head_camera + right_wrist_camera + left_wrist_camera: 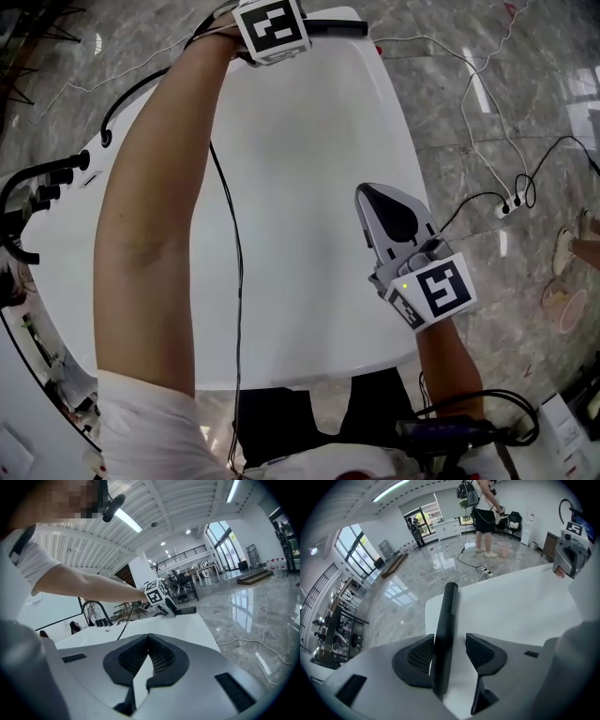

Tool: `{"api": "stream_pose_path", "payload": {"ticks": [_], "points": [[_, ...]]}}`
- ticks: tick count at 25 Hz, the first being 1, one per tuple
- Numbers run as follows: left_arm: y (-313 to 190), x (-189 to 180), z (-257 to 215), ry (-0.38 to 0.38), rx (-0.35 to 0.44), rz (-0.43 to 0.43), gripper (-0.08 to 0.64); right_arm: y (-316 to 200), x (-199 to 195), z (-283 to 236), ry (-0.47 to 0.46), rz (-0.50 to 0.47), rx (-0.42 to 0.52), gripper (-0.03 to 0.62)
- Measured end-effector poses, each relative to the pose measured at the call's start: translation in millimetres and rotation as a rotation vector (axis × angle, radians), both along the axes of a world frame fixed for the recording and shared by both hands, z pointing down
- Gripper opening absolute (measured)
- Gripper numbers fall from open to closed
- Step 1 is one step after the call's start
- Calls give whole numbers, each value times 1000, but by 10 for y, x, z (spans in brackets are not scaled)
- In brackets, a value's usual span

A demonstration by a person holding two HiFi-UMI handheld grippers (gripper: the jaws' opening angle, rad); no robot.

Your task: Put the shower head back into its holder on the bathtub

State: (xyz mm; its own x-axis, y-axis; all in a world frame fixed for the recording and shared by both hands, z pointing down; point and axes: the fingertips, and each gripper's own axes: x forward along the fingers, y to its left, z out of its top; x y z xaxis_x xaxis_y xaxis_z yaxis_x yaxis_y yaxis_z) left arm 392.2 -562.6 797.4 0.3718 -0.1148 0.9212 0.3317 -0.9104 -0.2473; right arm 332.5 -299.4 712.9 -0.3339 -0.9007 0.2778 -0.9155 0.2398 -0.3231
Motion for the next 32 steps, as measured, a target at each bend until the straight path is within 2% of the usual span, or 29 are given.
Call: {"api": "stream_pose_path", "payload": {"ticks": [8, 11, 16, 24, 27, 32], "points": [[62, -16, 85, -145, -34, 41, 196, 27, 38, -57, -29, 36, 19, 6], [106, -17, 96, -158, -33, 55, 159, 131, 108, 0, -54, 65, -2, 6], [169, -30, 108, -166, 27, 100, 143, 239, 167, 5, -74, 93, -13, 6], [283, -96, -160, 11, 144, 131, 140, 351, 58, -90, -85, 113, -26, 6], [359, -69, -534, 153, 165, 108, 138, 376, -9, -183, -91, 120, -29, 6], [486, -173, -1411, 401, 193, 40, 138, 442, -183, -378, -104, 127, -37, 6]]}}
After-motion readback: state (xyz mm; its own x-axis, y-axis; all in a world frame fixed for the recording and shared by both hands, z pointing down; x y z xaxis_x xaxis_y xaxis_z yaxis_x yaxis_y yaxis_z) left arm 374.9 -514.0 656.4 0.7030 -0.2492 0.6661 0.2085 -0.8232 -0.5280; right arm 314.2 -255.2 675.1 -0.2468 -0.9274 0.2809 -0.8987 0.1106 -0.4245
